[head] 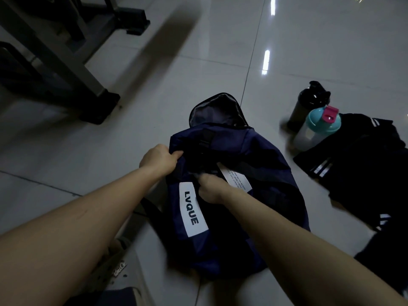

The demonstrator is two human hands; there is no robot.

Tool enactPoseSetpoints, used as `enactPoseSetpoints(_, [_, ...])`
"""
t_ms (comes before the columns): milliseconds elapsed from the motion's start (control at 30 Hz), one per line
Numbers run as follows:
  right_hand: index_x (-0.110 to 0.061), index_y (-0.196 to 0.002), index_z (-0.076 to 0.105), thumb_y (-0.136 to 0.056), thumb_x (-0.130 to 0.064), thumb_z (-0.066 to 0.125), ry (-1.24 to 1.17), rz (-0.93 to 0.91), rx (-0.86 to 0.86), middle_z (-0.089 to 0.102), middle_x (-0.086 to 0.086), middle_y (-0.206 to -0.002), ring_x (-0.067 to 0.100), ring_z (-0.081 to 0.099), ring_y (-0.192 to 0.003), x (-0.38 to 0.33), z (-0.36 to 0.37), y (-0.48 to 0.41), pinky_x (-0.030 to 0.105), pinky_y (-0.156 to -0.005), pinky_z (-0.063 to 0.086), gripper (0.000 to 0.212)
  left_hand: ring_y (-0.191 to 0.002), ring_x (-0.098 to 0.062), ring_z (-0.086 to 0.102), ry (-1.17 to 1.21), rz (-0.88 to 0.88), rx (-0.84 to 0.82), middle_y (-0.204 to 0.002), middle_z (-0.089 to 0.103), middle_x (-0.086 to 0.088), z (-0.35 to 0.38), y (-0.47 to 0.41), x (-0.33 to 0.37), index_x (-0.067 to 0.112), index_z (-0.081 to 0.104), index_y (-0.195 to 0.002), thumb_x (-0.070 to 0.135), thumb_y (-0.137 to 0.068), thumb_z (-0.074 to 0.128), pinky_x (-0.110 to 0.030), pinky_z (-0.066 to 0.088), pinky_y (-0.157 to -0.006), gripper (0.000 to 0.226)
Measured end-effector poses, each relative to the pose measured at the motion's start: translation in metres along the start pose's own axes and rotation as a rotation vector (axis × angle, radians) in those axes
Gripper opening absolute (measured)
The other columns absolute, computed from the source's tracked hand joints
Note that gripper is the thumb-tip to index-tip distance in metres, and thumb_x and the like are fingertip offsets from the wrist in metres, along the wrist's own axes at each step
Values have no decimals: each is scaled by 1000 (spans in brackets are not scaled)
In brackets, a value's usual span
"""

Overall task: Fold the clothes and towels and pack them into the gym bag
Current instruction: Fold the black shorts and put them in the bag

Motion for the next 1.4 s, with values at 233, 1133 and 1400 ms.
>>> enactPoseSetpoints(233, [-16,-132,59,-94,-11,48,51,-55,1,58,15,-138,34,52,-128,12,-11,28,34,-100,42,41,-78,-35,65,3,38,65,-82,67,-15,-1,-3,7,11,55,-67,57,-96,56,-33,38,-60,54])
enactPoseSetpoints(1133, [-16,-70,50,-91,-28,60,-109,285,363,56,1,-70,26,59,-71,136,-57,120,34,-57,39,26,-76,-28,59,-160,48,8,-91,65,-9,15,37,59,8,63,-96,40,-93,67,-30,43,-62,32])
enactPoseSetpoints(1400, [-12,-85,69,-86,-26,60,-92,304,538,71,6,-85,25,68,-79,123,-128,225,39,-74,57,17,-81,-28,59,-165,329,83,-95,62,-6,-20,125,136,15,56,-99,25,-87,63,-33,47,-66,17])
Point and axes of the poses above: each hand's wrist, its own y-axis away from the middle knuckle, its own z-axis out of the palm, x = y × z, the point moved 6 cm from there along -y, towards the middle knuckle
